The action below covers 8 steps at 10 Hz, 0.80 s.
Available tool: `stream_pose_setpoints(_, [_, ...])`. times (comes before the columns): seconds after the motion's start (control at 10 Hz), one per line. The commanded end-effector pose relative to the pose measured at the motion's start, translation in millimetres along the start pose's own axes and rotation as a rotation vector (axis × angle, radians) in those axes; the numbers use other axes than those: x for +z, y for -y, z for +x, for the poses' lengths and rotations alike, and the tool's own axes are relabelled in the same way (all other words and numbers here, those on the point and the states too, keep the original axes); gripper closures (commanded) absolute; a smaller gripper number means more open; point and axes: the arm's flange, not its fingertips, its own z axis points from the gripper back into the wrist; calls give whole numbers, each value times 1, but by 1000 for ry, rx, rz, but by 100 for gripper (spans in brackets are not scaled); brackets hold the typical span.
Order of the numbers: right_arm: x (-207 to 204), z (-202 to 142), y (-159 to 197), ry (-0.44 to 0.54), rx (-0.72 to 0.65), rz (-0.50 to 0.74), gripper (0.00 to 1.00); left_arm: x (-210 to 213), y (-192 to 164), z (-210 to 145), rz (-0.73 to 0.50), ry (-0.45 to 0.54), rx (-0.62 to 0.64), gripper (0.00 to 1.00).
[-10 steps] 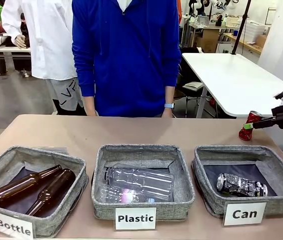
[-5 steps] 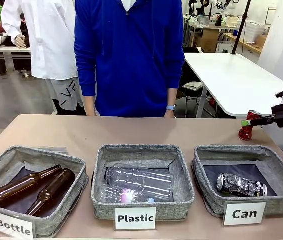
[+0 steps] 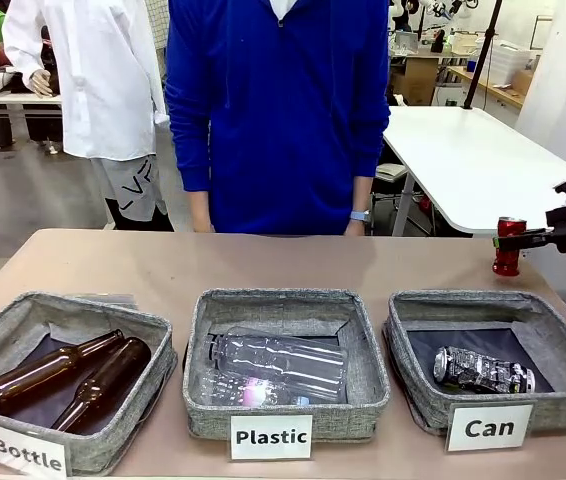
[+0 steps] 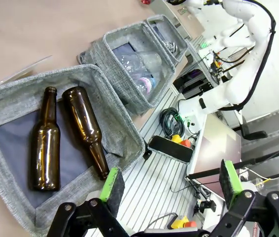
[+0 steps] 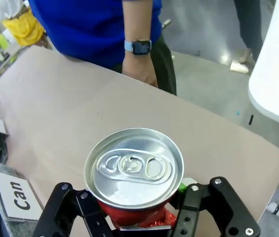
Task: Sort the can waste into the basket.
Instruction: Pick up the can waste from the table and place it in the right Fabric basket.
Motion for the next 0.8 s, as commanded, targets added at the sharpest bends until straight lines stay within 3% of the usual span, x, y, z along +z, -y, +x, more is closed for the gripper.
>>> stream_pose_setpoints(0.0, [25,19,-37,55,87,43,100,3,2,2,-14,-4,12,0])
stream_pose_setpoints(0.2, [58,51,-98,-36,158,127,100,3,2,2,-14,-4,12,0])
stream_pose_setpoints(0.4, [83,68,-178,-271,175,137,100,3,2,2,-14,-4,12,0])
stream_pose_setpoints(0.5, [88,64,-213,-398,232,168,100,3,2,2,-14,-4,12,0])
stream_pose_setpoints(0.7, [90,45,-277,-537,443,149,100,3,2,2,-14,-4,12,0])
